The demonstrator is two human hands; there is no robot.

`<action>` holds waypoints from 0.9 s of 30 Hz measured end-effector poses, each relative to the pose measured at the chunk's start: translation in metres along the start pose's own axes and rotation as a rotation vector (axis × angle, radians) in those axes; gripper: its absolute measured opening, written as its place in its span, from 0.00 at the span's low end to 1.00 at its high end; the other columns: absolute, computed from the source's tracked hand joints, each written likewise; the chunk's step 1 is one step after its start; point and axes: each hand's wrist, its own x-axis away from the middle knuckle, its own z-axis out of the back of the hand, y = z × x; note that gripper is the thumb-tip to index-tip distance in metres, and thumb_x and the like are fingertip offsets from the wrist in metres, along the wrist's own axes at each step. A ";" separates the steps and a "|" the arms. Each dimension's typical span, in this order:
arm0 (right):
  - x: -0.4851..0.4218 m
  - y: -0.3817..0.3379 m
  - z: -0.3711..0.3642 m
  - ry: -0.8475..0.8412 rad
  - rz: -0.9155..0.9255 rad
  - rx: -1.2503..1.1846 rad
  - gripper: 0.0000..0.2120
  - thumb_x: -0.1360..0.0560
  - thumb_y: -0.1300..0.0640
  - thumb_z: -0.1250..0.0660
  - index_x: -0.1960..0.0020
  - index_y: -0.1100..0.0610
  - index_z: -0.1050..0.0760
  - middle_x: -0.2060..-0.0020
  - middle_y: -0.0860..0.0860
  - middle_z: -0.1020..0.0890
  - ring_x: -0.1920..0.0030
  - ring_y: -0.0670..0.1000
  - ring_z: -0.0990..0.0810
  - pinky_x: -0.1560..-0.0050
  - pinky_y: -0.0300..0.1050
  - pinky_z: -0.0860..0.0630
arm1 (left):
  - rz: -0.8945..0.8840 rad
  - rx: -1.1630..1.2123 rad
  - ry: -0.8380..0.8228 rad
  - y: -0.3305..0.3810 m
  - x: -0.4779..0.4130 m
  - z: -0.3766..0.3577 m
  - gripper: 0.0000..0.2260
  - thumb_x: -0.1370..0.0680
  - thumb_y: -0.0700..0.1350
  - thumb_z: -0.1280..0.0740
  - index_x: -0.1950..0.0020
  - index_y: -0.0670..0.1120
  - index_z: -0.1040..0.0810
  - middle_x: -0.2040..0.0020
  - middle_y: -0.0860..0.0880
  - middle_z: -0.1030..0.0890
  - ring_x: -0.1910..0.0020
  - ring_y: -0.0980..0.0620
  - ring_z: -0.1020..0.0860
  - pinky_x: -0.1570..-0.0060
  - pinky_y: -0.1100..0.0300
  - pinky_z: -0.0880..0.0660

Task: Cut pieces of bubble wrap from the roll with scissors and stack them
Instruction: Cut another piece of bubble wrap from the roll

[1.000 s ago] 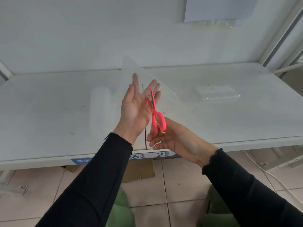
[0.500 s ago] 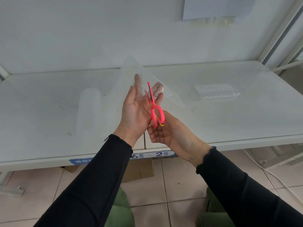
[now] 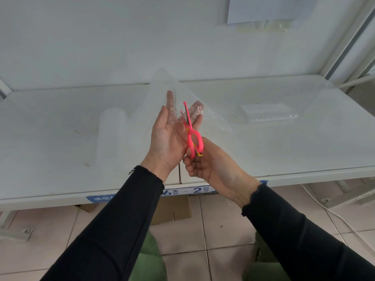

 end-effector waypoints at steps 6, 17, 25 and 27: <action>-0.002 0.003 0.000 0.018 0.005 -0.005 0.16 0.19 0.47 0.40 0.59 0.57 0.26 0.65 0.54 0.24 0.67 0.51 0.28 0.61 0.43 0.28 | -0.001 -0.004 0.005 -0.001 -0.001 0.001 0.19 0.14 0.55 0.45 0.23 0.60 0.32 0.29 0.31 0.28 0.27 0.37 0.28 0.23 0.47 0.39; -0.002 0.006 -0.003 0.038 0.014 -0.036 0.15 0.20 0.48 0.38 0.59 0.56 0.25 0.66 0.53 0.25 0.67 0.49 0.30 0.62 0.43 0.30 | -0.017 -0.018 0.008 -0.003 -0.002 0.001 0.18 0.15 0.55 0.45 0.24 0.59 0.30 0.29 0.31 0.28 0.27 0.37 0.28 0.23 0.46 0.38; 0.000 0.007 -0.005 0.043 0.029 -0.059 0.12 0.19 0.59 0.40 0.61 0.58 0.27 0.68 0.54 0.26 0.68 0.50 0.31 0.64 0.43 0.32 | -0.024 -0.061 -0.008 -0.003 -0.003 0.003 0.18 0.15 0.56 0.45 0.24 0.61 0.31 0.29 0.32 0.27 0.27 0.39 0.29 0.23 0.47 0.39; -0.001 0.005 -0.004 0.058 0.025 -0.056 0.12 0.19 0.56 0.39 0.60 0.58 0.27 0.68 0.53 0.26 0.69 0.50 0.31 0.64 0.42 0.32 | -0.023 -0.087 -0.028 -0.005 -0.003 0.004 0.19 0.14 0.56 0.46 0.23 0.61 0.33 0.29 0.32 0.27 0.27 0.39 0.28 0.23 0.47 0.38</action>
